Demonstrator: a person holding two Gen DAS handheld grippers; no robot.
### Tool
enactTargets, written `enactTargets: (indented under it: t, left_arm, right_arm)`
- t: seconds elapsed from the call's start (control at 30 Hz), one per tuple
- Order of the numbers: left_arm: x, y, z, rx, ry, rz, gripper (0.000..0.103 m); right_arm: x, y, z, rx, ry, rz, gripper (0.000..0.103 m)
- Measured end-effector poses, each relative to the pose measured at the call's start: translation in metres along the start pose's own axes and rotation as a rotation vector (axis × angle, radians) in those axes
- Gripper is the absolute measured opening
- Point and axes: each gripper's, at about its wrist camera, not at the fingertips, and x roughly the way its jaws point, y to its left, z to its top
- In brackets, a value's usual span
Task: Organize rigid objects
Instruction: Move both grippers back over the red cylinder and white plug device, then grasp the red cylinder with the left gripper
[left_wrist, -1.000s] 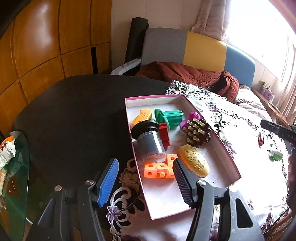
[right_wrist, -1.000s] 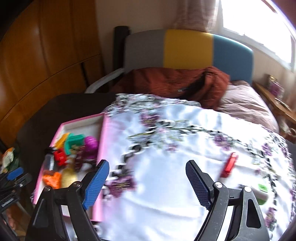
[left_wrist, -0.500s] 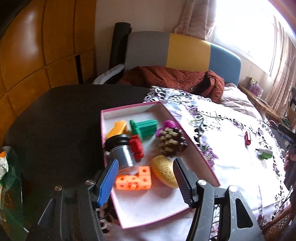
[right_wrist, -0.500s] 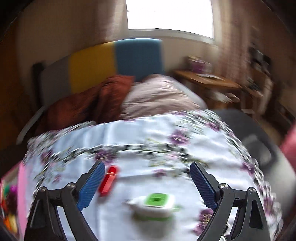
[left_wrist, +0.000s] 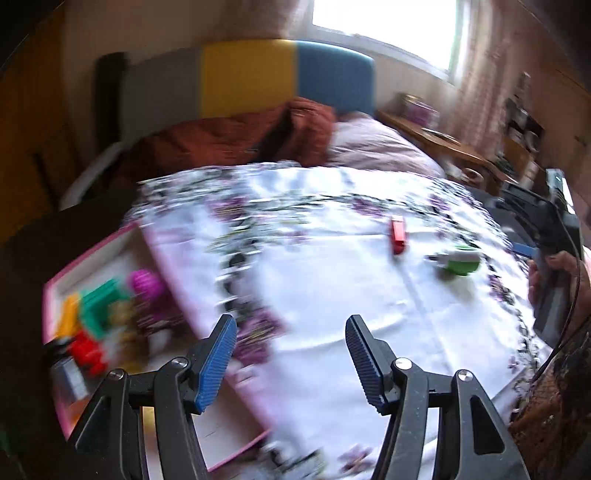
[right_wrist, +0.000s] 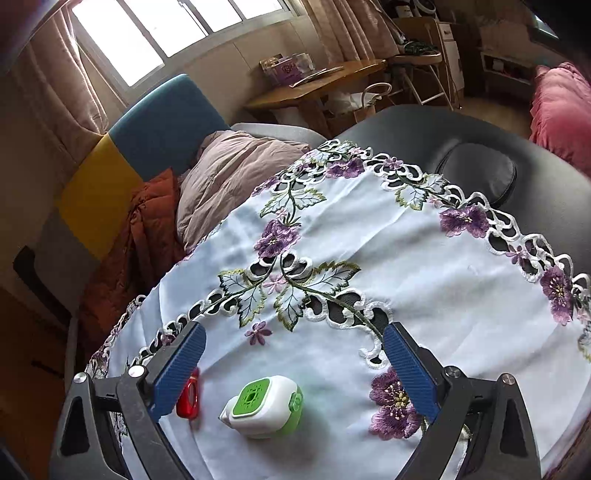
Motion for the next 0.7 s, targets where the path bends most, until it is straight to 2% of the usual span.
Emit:
enactTargets:
  t: [0.13,0.53,0.7]
  left_arm:
    - [0.030,-0.033,0.020,0.049,0.029,-0.048,0.056]
    - [0.118,-0.103,0.079,0.168,0.103,-0.177,0.056]
    - [0.154,-0.123,0.095,0.214,0.129,-0.171,0.056]
  right_arm:
    - [0.002,0.003,-0.001,-0.013,0.021,0.012,0.098]
    - [0.006,0.006,-0.001,-0.014,0.052,0.038,0.098]
    - [0.008,0.005,-0.001,-0.008,0.064,0.048,0.098]
